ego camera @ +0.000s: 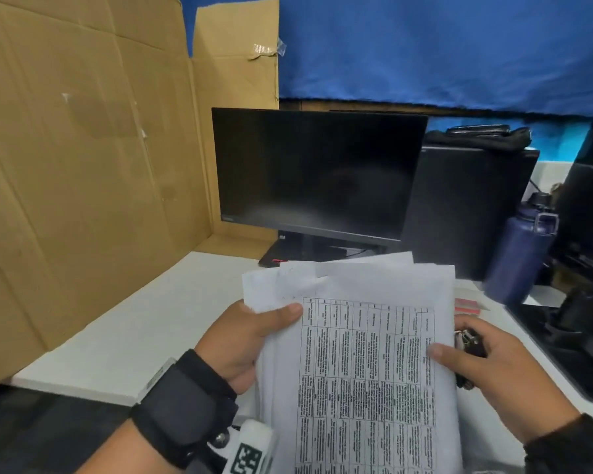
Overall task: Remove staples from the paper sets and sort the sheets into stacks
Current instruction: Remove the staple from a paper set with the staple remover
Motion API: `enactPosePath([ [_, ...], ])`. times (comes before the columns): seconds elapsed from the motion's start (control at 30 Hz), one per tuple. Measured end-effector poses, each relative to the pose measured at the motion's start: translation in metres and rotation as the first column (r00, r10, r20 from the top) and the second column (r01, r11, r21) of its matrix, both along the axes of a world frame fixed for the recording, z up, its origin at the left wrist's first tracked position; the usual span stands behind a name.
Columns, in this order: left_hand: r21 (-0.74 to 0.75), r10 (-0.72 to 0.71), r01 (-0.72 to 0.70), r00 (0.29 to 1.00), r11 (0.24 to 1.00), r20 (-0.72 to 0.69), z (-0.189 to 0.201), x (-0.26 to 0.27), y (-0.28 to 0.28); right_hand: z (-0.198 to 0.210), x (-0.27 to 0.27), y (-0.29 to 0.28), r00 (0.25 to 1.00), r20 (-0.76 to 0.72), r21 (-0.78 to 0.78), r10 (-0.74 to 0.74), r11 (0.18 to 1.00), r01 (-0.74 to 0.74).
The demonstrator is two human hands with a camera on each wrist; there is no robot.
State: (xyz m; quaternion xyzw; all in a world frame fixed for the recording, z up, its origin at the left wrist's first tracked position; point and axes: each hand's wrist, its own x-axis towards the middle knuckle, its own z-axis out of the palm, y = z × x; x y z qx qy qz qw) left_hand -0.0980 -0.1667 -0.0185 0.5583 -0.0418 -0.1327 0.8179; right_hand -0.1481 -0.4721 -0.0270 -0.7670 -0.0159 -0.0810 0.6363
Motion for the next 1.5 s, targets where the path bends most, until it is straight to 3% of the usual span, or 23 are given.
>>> enactPosePath([
  [0.2,-0.021,-0.116,0.115,0.993,0.993,-0.011,-0.002,0.0,-0.001,0.0,0.004,-0.004,1.0,0.013,0.121,-0.004,0.993,0.003],
  [0.33,-0.007,-0.079,0.08,0.993,0.997,0.083,0.005,0.002,0.003,0.007,0.001,-0.005,1.0,-0.001,0.053,0.003,0.999,-0.003],
  [0.43,0.253,0.054,-0.11,0.974,0.961,0.218,0.005,0.008,0.007,0.013,-0.002,-0.004,0.999,0.011,-0.084,-0.048,0.995,0.049],
  [0.53,0.596,-0.126,-0.08,0.947,0.799,0.295,0.005,0.009,0.009,0.016,0.001,-0.008,0.994,0.058,-0.316,-0.094,0.943,0.108],
  [0.6,0.689,-0.218,-0.019,0.942,0.725,0.255,0.004,0.006,0.007,0.026,0.004,-0.007,0.992,0.069,-0.429,-0.104,0.895,0.124],
  [0.67,0.713,-0.268,0.019,0.933,0.701,0.238,0.002,0.002,0.002,0.033,0.005,-0.002,0.994,0.057,-0.49,-0.089,0.866,0.105],
  [0.77,0.64,-0.184,0.012,0.962,0.769,0.203,-0.008,0.0,-0.006,0.037,0.016,0.01,0.986,0.095,-0.608,-0.14,0.776,0.169],
  [0.87,0.46,0.007,-0.017,1.0,0.888,0.024,-0.026,0.006,-0.006,0.034,0.027,0.021,0.92,0.238,-0.627,-0.311,0.674,0.39],
  [0.9,0.401,0.046,-0.023,0.998,0.916,-0.048,-0.031,0.008,-0.005,0.035,0.028,0.028,0.908,0.261,-0.598,-0.328,0.683,0.419],
  [0.93,0.354,0.073,-0.032,0.992,0.935,-0.106,-0.037,0.009,-0.004,0.034,0.028,0.038,0.922,0.236,-0.568,-0.308,0.726,0.388],
  [1.0,0.267,0.092,-0.038,0.976,0.963,-0.195,-0.044,0.01,-0.004,0.025,0.027,0.063,0.983,0.119,-0.605,-0.14,0.775,0.183],
  [1.07,0.163,0.056,-0.012,0.961,0.987,-0.27,-0.049,0.011,-0.005,0.012,0.026,0.088,0.999,0.037,-0.723,0.032,0.691,0.005],
  [1.13,0.048,-0.017,0.035,0.944,0.998,-0.33,-0.048,0.012,-0.005,0.003,0.027,0.106,0.992,0.024,-0.799,0.127,0.599,-0.057],
  [1.27,-0.101,-0.14,0.112,0.934,0.989,-0.329,-0.043,0.012,-0.003,-0.006,0.025,0.118,0.991,0.105,-0.781,0.08,0.623,0.033],
  [1.5,0.018,-0.061,0.066,0.976,0.998,-0.21,-0.039,0.005,-0.011,-0.014,0.012,0.112,0.966,0.259,-0.711,0.01,0.679,0.183],
])
